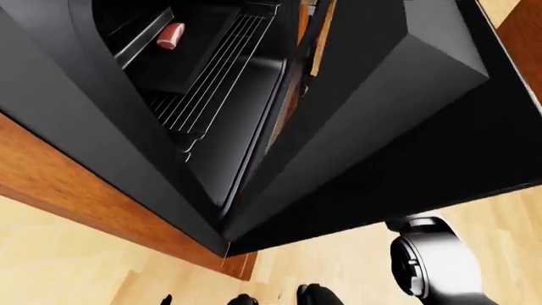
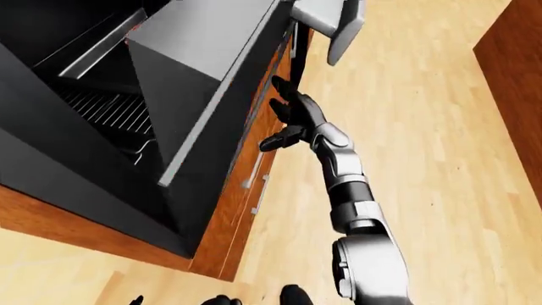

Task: Close the oven door.

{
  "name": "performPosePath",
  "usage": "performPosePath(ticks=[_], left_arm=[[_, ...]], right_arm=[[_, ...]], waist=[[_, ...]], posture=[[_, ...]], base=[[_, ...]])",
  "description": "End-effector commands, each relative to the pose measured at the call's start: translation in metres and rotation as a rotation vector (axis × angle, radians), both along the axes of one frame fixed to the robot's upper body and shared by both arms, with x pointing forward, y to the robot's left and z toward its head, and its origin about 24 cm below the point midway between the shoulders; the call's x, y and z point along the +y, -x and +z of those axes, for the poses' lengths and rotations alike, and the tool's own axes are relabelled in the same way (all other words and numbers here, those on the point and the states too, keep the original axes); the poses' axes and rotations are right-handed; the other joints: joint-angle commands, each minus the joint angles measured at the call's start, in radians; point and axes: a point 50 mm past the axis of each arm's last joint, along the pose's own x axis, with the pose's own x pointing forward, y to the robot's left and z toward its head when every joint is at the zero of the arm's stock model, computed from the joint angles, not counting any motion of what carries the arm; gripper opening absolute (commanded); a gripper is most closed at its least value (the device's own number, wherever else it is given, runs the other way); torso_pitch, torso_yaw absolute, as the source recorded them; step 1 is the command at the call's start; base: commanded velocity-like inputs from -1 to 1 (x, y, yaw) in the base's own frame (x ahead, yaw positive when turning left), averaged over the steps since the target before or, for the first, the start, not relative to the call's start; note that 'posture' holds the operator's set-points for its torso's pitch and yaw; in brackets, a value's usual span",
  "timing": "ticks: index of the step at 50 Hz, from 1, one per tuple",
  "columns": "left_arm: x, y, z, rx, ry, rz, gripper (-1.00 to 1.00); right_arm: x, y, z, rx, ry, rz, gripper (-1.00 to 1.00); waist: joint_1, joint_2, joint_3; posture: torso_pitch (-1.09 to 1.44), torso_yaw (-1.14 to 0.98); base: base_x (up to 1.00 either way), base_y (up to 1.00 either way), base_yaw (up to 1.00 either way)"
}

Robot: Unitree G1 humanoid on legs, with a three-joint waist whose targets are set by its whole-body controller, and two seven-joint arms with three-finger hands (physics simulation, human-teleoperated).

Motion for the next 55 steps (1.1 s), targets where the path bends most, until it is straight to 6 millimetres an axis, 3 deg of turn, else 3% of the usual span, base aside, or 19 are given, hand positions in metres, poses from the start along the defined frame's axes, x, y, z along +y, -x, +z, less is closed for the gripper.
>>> performPosePath(ticks=[1, 10, 17, 26, 55], left_arm=[[0.006, -0.002, 0.003, -0.019, -0.018, 0.007, 1.00], [0.006, -0.002, 0.003, -0.016, -0.018, 0.006, 1.00], [0.006, -0.002, 0.003, -0.015, -0.019, 0.007, 1.00], [0.006, -0.002, 0.003, -0.014, -0.018, 0.007, 1.00], [0.006, -0.002, 0.003, -0.013, -0.015, 0.010, 1.00]], right_arm=[[0.007, -0.004, 0.030, -0.117, 0.014, 0.028, 1.00], [0.031, -0.008, 0.060, -0.161, 0.064, 0.097, 1.00], [0.051, -0.012, 0.069, -0.162, 0.117, 0.155, 1.00], [0.077, -0.012, 0.063, -0.146, 0.193, 0.238, 1.00], [0.122, -0.002, 0.049, -0.121, 0.323, 0.385, 1.00]], waist=[[-0.001, 0.004, -0.029], [-0.002, 0.006, -0.025], [-0.007, 0.010, -0.018], [-0.012, 0.016, -0.019], [-0.024, 0.024, -0.023]], posture=[[0.33, 0.00], [0.33, 0.00], [0.33, 0.00], [0.33, 0.00], [0.33, 0.00]], base=[[0.00, 0.00, 0.00], [0.00, 0.00, 0.00], [0.00, 0.00, 0.00], [0.00, 0.00, 0.00], [0.00, 0.00, 0.00]])
